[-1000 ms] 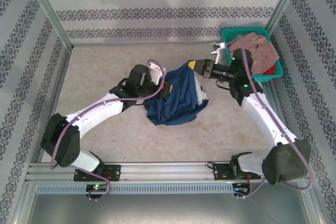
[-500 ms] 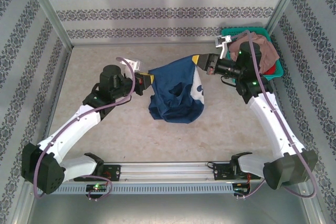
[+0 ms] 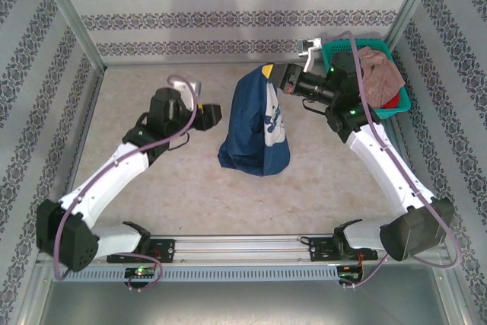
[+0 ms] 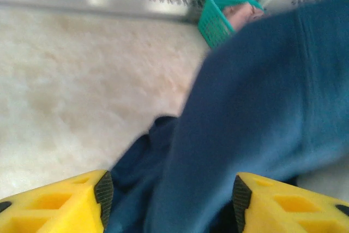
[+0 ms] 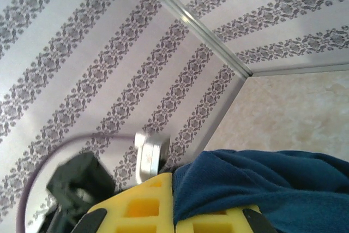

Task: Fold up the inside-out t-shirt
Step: Turn the T-shirt inside out at the center of the table.

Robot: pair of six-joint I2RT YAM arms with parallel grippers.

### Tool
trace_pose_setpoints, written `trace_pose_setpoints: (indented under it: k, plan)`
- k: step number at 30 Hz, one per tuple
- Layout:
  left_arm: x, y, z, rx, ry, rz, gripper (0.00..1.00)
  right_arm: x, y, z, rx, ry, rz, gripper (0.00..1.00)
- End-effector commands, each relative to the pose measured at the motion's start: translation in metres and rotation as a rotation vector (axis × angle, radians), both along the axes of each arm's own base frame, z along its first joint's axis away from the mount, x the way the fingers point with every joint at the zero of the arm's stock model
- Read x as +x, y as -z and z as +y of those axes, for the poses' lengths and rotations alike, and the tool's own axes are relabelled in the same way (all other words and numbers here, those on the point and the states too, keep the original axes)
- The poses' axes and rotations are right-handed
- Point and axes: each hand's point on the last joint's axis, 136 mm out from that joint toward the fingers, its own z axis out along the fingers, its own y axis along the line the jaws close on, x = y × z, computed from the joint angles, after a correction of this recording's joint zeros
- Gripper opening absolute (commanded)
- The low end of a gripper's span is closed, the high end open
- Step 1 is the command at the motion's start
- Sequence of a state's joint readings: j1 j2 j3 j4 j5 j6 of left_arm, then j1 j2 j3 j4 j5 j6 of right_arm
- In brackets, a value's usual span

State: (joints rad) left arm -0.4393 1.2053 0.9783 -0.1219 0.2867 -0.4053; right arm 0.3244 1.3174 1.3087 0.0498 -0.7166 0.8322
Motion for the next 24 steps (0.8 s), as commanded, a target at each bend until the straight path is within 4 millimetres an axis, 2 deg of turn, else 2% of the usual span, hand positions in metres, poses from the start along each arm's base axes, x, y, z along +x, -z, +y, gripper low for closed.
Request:
trace_pose_setpoints:
  k: [1,3,5,9,18,24]
  plan:
    - [-0.036,-0.013,-0.032,-0.037,0.176,-0.114,0.63,0.01,-0.017,-0.003,0.059,0.043,-0.023,0.0]
    - [-0.051,0.001,-0.058,-0.008,0.286,-0.11,0.61,0.011,-0.015,-0.001,0.06,0.032,-0.013,0.0]
    - [-0.056,0.013,-0.082,0.021,0.368,-0.107,0.57,0.012,-0.014,-0.002,0.064,0.034,-0.007,0.0]
    - [-0.043,0.029,-0.11,0.056,0.413,-0.114,0.49,0.015,-0.013,-0.005,0.068,0.041,0.004,0.0]
    - [-0.004,0.088,-0.145,0.187,0.411,-0.124,0.58,0.02,-0.012,-0.013,0.085,0.058,0.02,0.0]
    - [0.007,0.131,-0.151,0.339,0.402,-0.119,0.63,0.025,-0.014,-0.019,0.094,0.067,0.02,0.0]
